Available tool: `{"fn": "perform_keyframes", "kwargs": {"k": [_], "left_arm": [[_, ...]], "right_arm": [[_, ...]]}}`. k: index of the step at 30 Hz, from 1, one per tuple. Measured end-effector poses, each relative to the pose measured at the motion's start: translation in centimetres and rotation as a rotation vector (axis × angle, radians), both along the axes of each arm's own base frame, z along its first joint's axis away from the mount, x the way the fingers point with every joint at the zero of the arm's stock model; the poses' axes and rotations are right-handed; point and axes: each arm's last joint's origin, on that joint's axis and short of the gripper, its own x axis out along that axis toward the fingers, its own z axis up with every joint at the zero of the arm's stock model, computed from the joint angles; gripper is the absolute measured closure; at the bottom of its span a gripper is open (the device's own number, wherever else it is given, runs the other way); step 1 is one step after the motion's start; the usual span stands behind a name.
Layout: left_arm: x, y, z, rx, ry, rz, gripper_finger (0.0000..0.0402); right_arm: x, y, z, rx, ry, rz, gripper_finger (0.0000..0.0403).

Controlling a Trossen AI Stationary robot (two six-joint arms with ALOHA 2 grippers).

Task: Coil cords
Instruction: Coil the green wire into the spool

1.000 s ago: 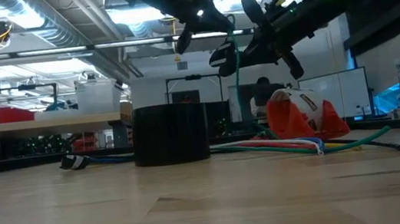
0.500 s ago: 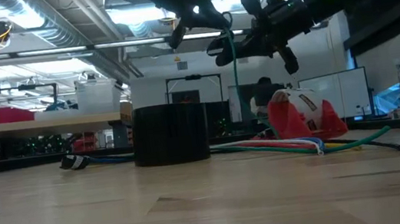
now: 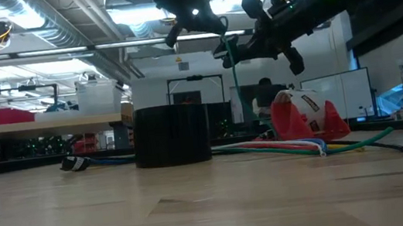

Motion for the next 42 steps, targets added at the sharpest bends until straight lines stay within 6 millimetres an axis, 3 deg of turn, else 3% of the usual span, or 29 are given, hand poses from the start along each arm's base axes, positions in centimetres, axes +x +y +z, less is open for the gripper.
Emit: {"fn": "perform_keyframes", "kwargs": {"k": [19,26,33,37,42], "left_arm": [[0.2,1.2,2.2,0.203,-0.079,0.078,0.0401],[-1.1,2.5,3.9,0.138,0.055,0.159,0.0401],[-2.4,2.4,5.4,0.099,0.189,0.193,0.0401],[-3.1,1.9,5.0,0.012,0.268,0.199,0.0401],[-3.7,1.2,4.1,-0.219,0.301,0.144,0.0401]], "right_arm": [[0.0,0.0,0.0,0.001,-0.001,0.008,0.0400],[0.0,0.0,0.0,0.002,0.002,0.009,0.0400],[0.0,0.0,0.0,0.001,-0.002,0.009,0.0400],[0.0,0.0,0.0,0.002,0.003,0.009,0.0400],[0.0,0.0,0.0,0.002,0.002,0.009,0.0400]]}}
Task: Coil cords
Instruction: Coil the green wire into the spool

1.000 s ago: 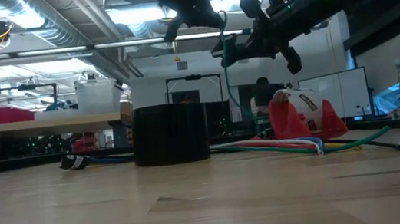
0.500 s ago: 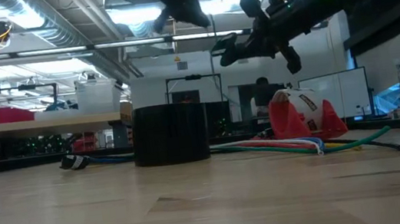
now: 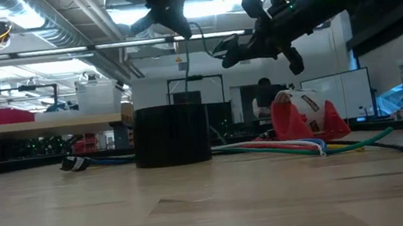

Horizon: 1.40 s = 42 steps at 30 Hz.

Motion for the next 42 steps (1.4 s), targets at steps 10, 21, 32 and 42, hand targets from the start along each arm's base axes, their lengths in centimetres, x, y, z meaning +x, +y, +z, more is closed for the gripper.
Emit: {"fn": "perform_keyframes", "kwargs": {"k": [10,21,32,42], "left_arm": [[-0.4,1.0,-0.1,-0.319,-0.095,-0.052,0.0401],[-3.0,5.0,-0.7,-0.163,0.067,-0.032,0.0401],[-2.7,5.2,-0.4,0.132,0.180,-0.207,0.0401],[-5.6,4.5,2.3,0.181,0.167,-0.211,0.0401]], "right_arm": [[0.0,0.0,0.0,0.002,-0.004,0.010,0.0400],[-0.2,0.1,-0.8,-0.003,0.101,0.032,0.0400],[-1.4,0.3,0.9,-0.043,0.100,0.054,0.0400],[-4.3,0.8,4.3,-0.078,0.049,0.064,0.0400]]}}
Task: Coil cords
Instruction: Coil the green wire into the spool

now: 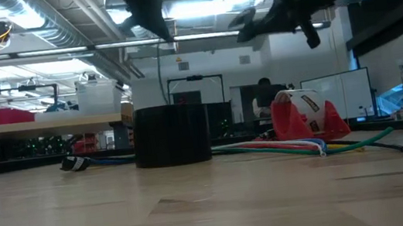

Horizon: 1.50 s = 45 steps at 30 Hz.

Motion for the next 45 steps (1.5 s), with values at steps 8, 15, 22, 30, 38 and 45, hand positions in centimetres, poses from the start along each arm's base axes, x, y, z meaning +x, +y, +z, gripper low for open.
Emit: {"fn": "perform_keyframes", "kwargs": {"k": [8,15,22,30,38,45], "left_arm": [[-3.0,-2.6,0.4,-0.046,-0.072,0.045,0.0401],[-2.3,-4.8,-4.8,-0.126,-0.126,0.069,0.0401],[-1.5,-5.0,-8.3,-0.217,-0.203,0.088,0.0401],[-1.7,-2.7,-7.8,-0.230,-0.348,0.206,0.0401],[-1.4,-0.7,-6.7,-0.237,-0.545,0.275,0.0401],[-0.2,-0.5,-5.9,-0.233,-0.702,0.269,0.0401]], "right_arm": [[-0.4,0.2,0.8,0.000,-0.044,0.038,0.0400],[-0.3,0.3,0.2,0.015,-0.006,0.068,0.0400],[-0.2,0.3,0.2,0.018,-0.012,0.079,0.0400],[-0.1,0.4,0.2,0.034,-0.021,0.146,0.0400],[1.1,0.3,-1.3,0.058,0.043,0.177,0.0400],[2.5,0.1,-2.5,0.053,0.037,0.165,0.0400]]}}
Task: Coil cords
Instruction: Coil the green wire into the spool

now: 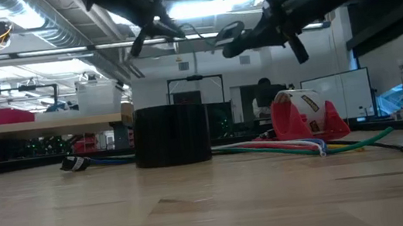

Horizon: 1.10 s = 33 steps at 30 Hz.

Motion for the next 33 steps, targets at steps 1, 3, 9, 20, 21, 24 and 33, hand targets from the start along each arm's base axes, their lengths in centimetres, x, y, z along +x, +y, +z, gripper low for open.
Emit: {"fn": "perform_keyframes", "kwargs": {"k": [1,3,9,20,21,24,33], "left_arm": [[0.1,0.1,0.0,-0.005,-0.016,0.004,0.0401],[0.3,0.2,-0.3,-0.032,-0.010,0.015,0.0401],[0.1,1.0,-1.5,-0.113,0.030,0.060,0.0401],[0.2,0.9,-1.5,-0.353,-0.079,0.021,0.0401],[0.2,1.0,-1.4,-0.367,-0.102,0.033,0.0401],[-0.1,1.8,-1.0,-0.378,-0.164,0.086,0.0401],[-0.6,2.7,-0.9,-0.394,-0.195,0.188,0.0401]], "right_arm": [[0.1,0.0,-0.1,0.000,0.002,-0.001,0.0400],[0.3,-0.1,-0.4,-0.005,0.014,-0.021,0.0400],[0.1,-0.5,-0.5,-0.107,0.061,-0.141,0.0400],[-0.2,-0.9,-0.4,-0.323,0.187,-0.232,0.0400],[-0.2,-0.9,-0.4,-0.330,0.192,-0.228,0.0400],[-0.1,-0.8,-0.5,-0.355,0.208,-0.197,0.0400],[-0.1,-0.8,-0.6,-0.505,0.321,-0.123,0.0400]]}}
